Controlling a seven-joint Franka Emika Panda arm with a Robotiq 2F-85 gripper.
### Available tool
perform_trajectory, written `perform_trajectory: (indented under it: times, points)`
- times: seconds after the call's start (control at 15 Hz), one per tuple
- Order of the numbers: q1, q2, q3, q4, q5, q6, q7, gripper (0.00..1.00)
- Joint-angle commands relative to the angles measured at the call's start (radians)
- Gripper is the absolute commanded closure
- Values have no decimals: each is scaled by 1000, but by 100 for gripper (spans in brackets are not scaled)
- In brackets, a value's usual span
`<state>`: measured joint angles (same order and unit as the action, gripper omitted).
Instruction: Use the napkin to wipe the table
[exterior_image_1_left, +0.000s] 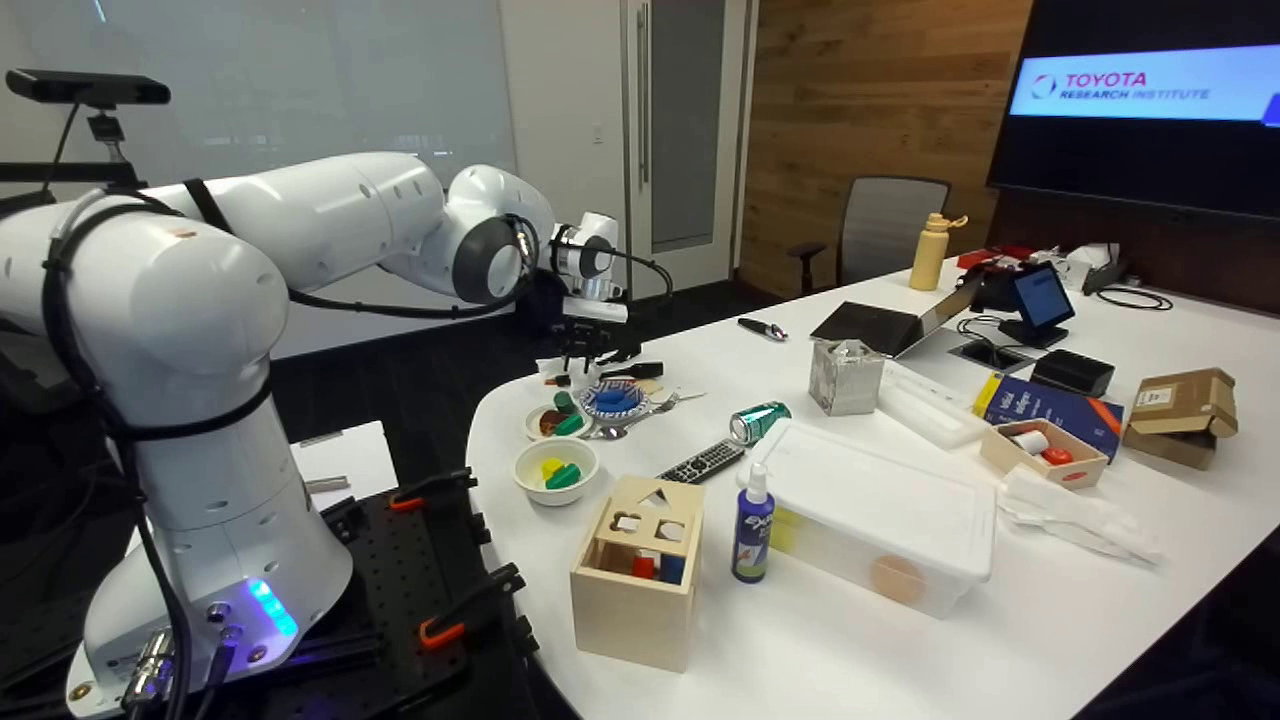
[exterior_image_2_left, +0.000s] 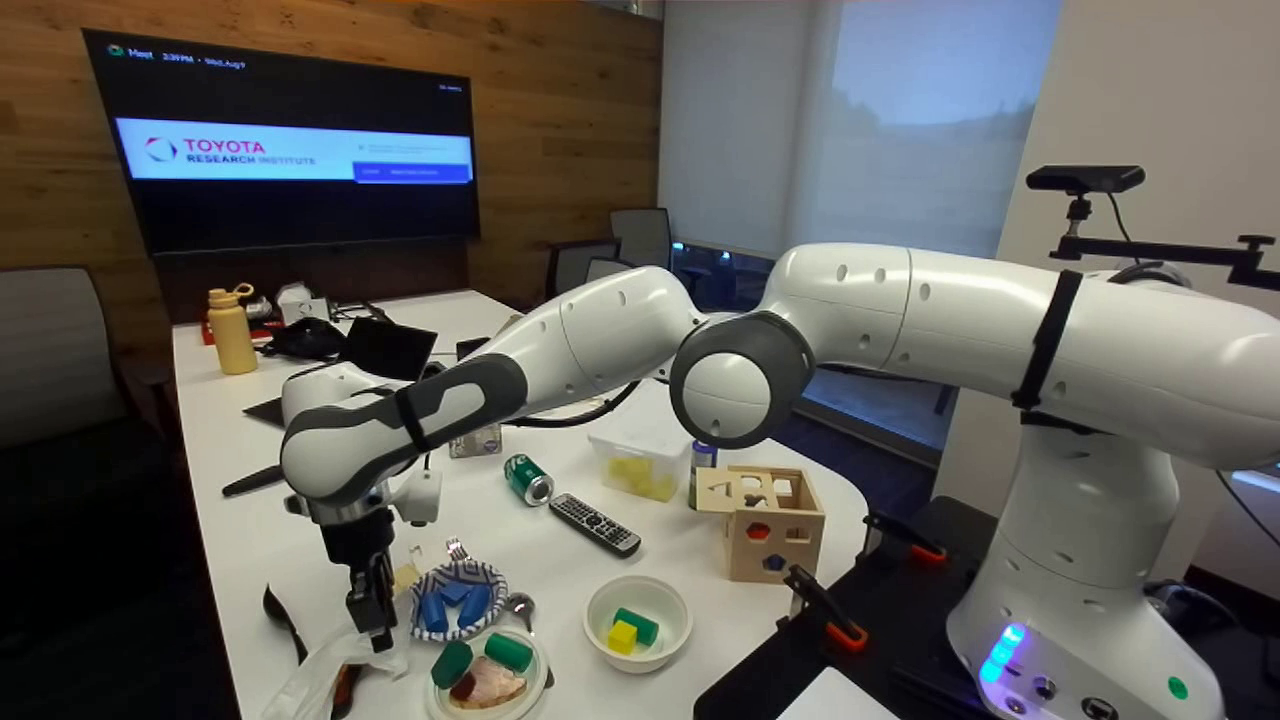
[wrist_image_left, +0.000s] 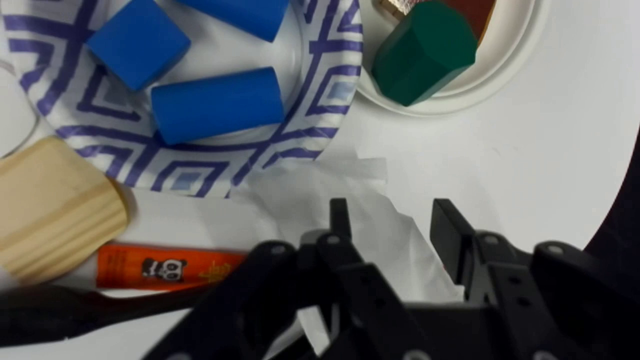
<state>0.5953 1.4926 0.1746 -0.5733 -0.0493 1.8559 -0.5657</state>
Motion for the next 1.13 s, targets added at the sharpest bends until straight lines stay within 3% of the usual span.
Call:
perform_trajectory:
  times: [0.0, 0.2, 0.67, 0.73, 1.07]
  points:
    - [-15, 0, 1, 12, -5, 4, -8, 22]
    - [-3, 0, -50, 77, -64, -27, 20, 1]
    - [-28, -52, -194, 259, -204, -233, -39, 0]
    - [-44, -111, -209, 190, -212, -221, -59, 0]
    - [-145, -172, -227, 188, -213, -231, -239, 0]
